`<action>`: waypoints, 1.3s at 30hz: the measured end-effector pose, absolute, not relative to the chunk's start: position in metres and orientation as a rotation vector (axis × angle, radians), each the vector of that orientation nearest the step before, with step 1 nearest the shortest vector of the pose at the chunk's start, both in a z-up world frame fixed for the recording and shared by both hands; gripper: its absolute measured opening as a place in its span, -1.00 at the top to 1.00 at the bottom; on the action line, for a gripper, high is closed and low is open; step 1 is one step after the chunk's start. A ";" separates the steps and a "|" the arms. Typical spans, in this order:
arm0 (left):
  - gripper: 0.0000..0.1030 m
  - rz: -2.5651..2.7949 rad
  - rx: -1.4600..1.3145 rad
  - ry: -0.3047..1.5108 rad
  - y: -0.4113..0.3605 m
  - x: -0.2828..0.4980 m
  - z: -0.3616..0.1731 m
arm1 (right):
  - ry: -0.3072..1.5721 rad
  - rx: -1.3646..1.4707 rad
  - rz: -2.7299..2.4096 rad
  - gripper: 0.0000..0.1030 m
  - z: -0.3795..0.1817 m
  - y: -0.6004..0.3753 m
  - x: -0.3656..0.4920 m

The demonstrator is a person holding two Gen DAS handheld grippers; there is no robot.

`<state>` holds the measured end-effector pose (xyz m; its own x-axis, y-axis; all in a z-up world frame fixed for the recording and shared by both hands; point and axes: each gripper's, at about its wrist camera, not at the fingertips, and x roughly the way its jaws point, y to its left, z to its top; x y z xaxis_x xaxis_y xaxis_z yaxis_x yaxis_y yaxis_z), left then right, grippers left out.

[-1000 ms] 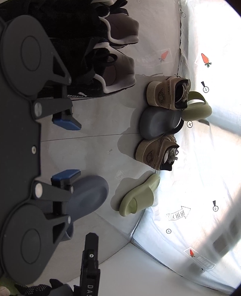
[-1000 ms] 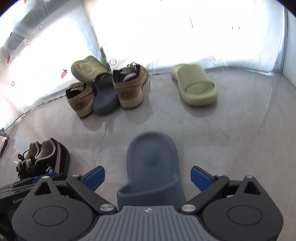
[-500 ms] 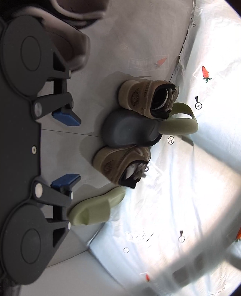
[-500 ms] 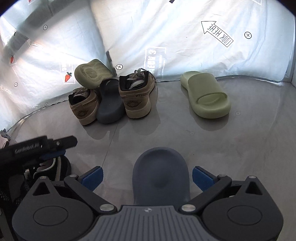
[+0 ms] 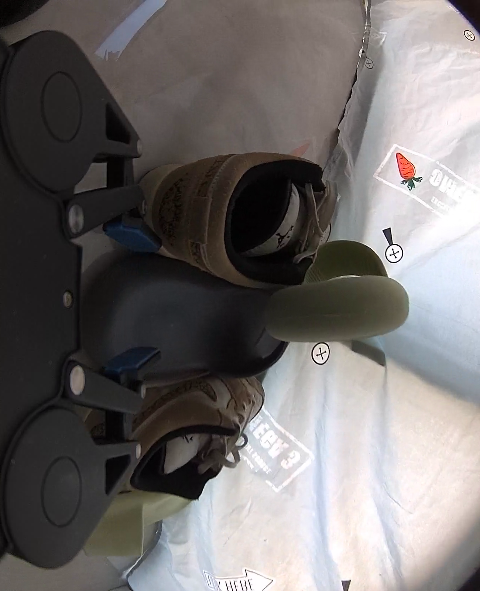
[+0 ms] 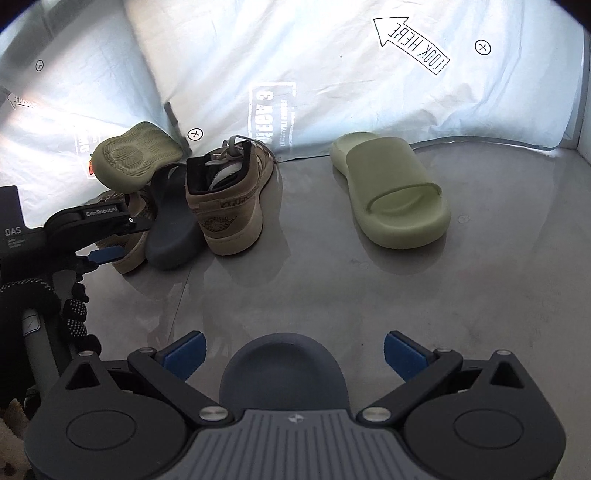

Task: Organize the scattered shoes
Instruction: 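Reach into the pile and grasp a second grey slide with the left gripper, then carry the second grey slide beside the first with the left gripper while the right gripper holds its slide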

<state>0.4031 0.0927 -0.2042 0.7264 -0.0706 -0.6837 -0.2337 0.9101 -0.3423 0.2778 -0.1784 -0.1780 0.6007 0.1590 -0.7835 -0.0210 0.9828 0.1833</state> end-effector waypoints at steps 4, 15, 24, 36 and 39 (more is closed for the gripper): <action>0.04 0.109 -0.398 0.796 0.089 0.411 -0.215 | 0.934 0.173 0.107 -0.98 -0.184 -0.174 0.288; 0.04 0.121 -0.431 0.885 0.094 0.391 -0.212 | 0.965 0.187 0.142 -0.98 -0.187 -0.165 0.280; 0.04 0.080 -0.461 0.932 0.086 0.332 -0.208 | 0.921 0.216 0.122 -0.98 -0.173 -0.171 0.256; 0.04 -0.025 -0.413 0.994 0.073 0.249 -0.203 | 0.887 0.212 0.138 -0.98 -0.159 -0.169 0.205; 0.03 -0.047 -0.427 1.008 0.071 0.231 -0.208 | 0.896 0.204 0.137 -0.98 -0.160 -0.170 0.193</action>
